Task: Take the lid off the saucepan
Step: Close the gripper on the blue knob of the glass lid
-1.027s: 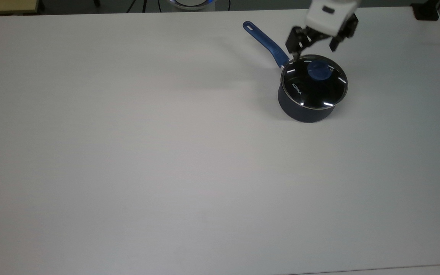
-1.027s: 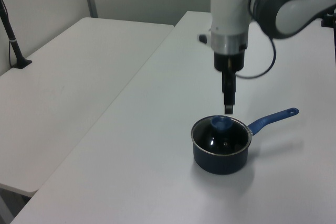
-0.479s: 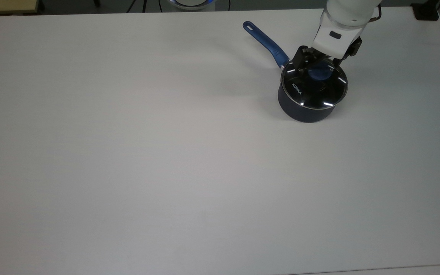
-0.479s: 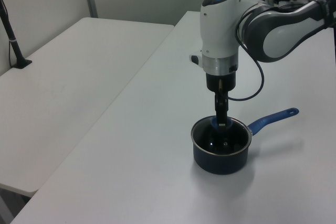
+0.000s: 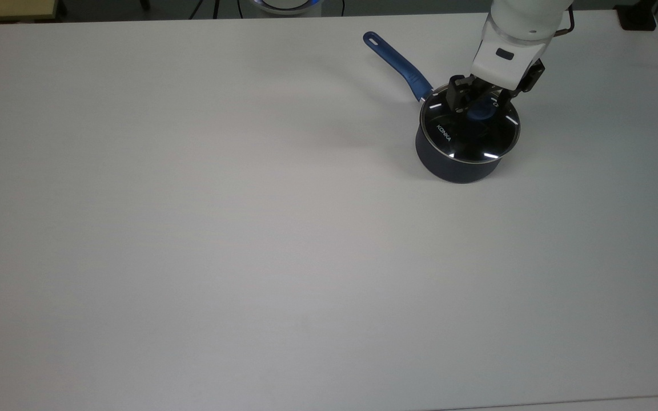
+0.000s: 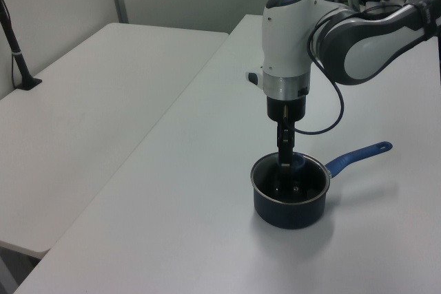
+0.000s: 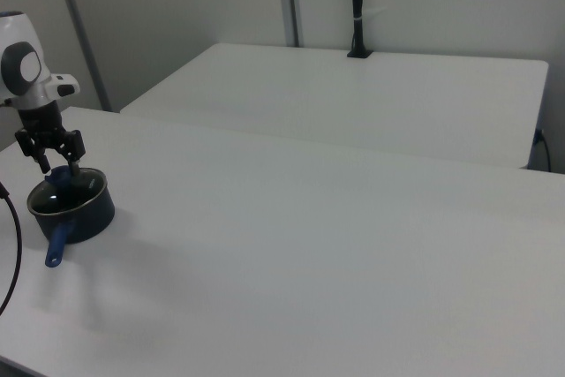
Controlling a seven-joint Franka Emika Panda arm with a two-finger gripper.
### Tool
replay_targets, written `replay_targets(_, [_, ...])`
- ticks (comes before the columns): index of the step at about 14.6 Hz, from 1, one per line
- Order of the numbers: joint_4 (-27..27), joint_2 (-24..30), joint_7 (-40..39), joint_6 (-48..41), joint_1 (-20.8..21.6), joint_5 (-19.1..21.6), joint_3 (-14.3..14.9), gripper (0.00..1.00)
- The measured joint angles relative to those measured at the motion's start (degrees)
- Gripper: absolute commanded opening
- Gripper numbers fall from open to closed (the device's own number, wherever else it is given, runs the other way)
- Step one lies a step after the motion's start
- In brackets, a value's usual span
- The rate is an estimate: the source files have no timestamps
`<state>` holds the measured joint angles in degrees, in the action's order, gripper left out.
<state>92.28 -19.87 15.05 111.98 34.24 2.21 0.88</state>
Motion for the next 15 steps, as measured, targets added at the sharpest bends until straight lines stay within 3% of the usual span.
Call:
replay_targets(3, [0.04,-0.13,0.00,0.00,0.44,0.00,0.00,0.84])
replay_targets(6, [0.10,-0.26,0.00,0.00,0.80,-0.03,0.01,0.64])
replay_targets(8, [0.22,-0.40,0.00,0.00,0.81,-0.06,0.10,0.63])
replay_targets(10, [0.36,-0.48,0.00,-0.01,0.82,-0.21,0.17,0.52])
replay_targets(15, [0.06,0.04,-0.35,-3.11,0.79,-0.22,0.44,0.52])
